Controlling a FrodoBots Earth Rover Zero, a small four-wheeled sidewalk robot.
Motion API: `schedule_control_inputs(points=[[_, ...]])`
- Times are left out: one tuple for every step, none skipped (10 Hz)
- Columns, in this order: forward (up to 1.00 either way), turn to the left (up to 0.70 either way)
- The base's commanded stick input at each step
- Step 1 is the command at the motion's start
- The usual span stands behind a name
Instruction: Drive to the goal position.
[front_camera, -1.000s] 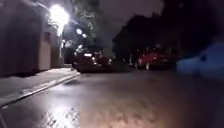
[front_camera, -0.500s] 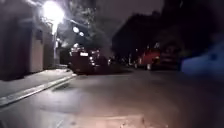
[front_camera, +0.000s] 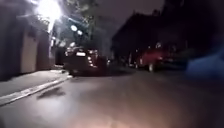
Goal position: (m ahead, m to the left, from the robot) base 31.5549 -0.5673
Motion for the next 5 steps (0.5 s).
schedule_control_inputs(points=[[1.0,0.0],[1.0,0.0],[1.0,0.0],[1.0,0.0],[1.0,0.0]])
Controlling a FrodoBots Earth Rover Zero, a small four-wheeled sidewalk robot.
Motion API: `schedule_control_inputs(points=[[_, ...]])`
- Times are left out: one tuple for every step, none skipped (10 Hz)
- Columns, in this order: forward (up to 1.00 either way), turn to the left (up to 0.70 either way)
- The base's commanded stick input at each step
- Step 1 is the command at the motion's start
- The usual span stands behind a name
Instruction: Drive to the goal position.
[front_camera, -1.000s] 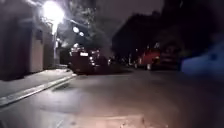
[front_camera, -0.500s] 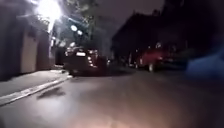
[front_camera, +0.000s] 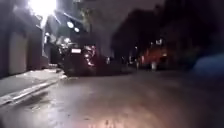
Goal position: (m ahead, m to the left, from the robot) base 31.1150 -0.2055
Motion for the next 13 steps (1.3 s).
schedule_control_inputs(points=[[1.0,0.0],[1.0,0.0],[1.0,0.0],[1.0,0.0],[1.0,0.0],[1.0,0.0],[1.0,0.0],[1.0,0.0],[1.0,0.0],[1.0,0.0],[1.0,0.0],[1.0,0.0],[1.0,0.0]])
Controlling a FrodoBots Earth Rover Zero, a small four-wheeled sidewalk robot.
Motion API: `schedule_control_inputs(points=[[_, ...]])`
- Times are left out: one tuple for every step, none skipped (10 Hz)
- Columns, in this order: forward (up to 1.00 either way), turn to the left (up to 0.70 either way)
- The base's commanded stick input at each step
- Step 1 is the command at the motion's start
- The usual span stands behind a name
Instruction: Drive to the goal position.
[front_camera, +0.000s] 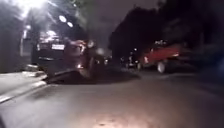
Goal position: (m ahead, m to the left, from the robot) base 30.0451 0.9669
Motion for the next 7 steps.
schedule_control_inputs(points=[[1.0,0.0],[1.0,0.0],[1.0,0.0],[1.0,0.0],[1.0,0.0],[1.0,0.0],[1.0,0.0]])
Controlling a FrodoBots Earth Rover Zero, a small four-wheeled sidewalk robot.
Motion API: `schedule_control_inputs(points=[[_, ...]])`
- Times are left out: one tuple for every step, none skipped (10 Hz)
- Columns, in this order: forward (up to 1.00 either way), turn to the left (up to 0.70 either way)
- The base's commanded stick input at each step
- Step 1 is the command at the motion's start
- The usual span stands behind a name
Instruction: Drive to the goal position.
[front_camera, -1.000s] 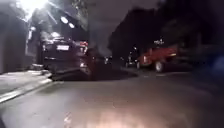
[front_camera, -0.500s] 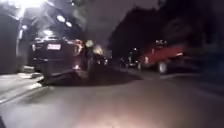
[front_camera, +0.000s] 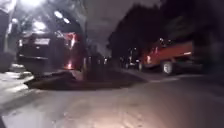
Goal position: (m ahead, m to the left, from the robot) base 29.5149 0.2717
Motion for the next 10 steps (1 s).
schedule_control_inputs(points=[[1.0,0.0],[1.0,0.0],[1.0,0.0],[1.0,0.0],[1.0,0.0],[1.0,0.0],[1.0,0.0],[1.0,0.0],[1.0,0.01],[1.0,0.22]])
